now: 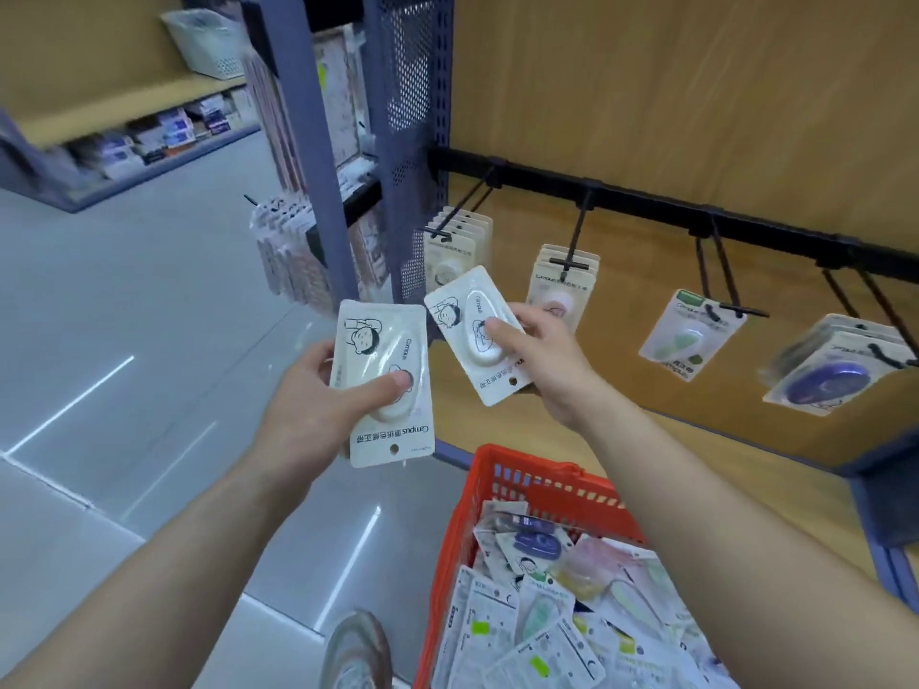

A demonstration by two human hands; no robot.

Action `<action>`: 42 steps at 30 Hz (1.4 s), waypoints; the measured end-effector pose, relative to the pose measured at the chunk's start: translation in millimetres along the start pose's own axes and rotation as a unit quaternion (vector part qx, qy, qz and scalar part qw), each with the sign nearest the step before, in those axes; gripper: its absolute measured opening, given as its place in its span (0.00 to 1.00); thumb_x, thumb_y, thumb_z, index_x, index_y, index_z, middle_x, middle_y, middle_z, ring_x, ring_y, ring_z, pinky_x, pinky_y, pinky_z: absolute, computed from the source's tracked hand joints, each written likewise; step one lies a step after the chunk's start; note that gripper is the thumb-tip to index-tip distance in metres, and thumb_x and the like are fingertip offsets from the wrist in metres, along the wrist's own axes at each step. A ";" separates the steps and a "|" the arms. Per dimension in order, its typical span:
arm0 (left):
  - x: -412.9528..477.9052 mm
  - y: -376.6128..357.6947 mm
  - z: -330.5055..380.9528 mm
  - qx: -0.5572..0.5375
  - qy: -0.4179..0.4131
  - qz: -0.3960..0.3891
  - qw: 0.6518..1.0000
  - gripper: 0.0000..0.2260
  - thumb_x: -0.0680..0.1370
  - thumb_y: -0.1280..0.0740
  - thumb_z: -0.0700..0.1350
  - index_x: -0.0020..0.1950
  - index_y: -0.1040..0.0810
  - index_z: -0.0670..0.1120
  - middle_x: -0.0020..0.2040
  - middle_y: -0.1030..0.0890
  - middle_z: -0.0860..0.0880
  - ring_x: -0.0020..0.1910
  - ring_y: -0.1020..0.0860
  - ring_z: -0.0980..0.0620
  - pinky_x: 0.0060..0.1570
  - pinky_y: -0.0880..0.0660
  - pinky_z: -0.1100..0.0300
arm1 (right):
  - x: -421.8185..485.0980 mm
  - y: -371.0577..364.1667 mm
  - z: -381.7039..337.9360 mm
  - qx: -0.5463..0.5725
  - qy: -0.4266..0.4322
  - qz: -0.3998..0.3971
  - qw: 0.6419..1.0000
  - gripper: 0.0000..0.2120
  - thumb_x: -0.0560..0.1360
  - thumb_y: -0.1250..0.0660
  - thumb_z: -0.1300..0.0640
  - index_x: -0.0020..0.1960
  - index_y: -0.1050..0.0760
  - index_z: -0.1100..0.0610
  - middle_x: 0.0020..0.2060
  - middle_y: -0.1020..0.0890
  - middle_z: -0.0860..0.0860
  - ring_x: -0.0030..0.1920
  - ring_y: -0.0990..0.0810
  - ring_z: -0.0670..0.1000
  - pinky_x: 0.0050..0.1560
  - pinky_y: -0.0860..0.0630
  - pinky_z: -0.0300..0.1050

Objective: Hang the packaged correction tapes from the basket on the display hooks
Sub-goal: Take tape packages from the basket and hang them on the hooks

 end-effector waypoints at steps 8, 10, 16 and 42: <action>7.0 -0.2 14.1 0.006 -0.015 0.023 1.000 0.21 0.70 0.20 0.46 0.61 0.21 0.51 0.50 0.14 0.53 0.41 0.14 0.56 0.31 0.22 0.64 | -62.9 -5.4 4.3 -0.033 0.005 -0.100 0.994 0.12 0.81 0.33 0.58 0.63 0.20 0.53 0.49 0.13 0.51 0.46 0.15 0.51 0.38 0.18 0.46; 4.4 -7.2 16.7 0.021 -0.017 0.017 0.999 0.24 0.69 0.19 0.46 0.62 0.22 0.50 0.52 0.15 0.53 0.42 0.14 0.56 0.29 0.23 0.66 | -80.2 9.1 3.0 -0.055 0.006 -0.098 0.994 0.12 0.79 0.31 0.60 0.62 0.19 0.52 0.52 0.13 0.54 0.49 0.15 0.53 0.44 0.16 0.52; -12.2 -50.0 28.2 0.076 -0.029 -0.047 0.996 0.27 0.68 0.18 0.44 0.63 0.23 0.50 0.54 0.15 0.53 0.48 0.15 0.53 0.41 0.17 0.55 | -118.8 50.5 -9.0 -0.138 -0.021 -0.105 0.985 0.15 0.71 0.23 0.63 0.57 0.17 0.54 0.48 0.12 0.49 0.49 0.14 0.47 0.47 0.19 0.40; -49.9 -141.5 4.6 0.078 0.009 -0.112 0.991 0.23 0.70 0.19 0.43 0.59 0.24 0.52 0.50 0.15 0.55 0.40 0.15 0.59 0.31 0.21 0.63 | -117.8 108.5 8.8 0.040 0.017 0.300 0.953 0.14 0.72 0.21 0.53 0.52 0.21 0.55 0.43 0.13 0.49 0.45 0.13 0.50 0.51 0.17 0.54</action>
Point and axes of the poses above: each hand's wrist, its own x-axis towards the middle knuckle, its own y-axis out of the back of the hand, z = x × y, the point moved 9 cm from there along x, towards the middle knuckle
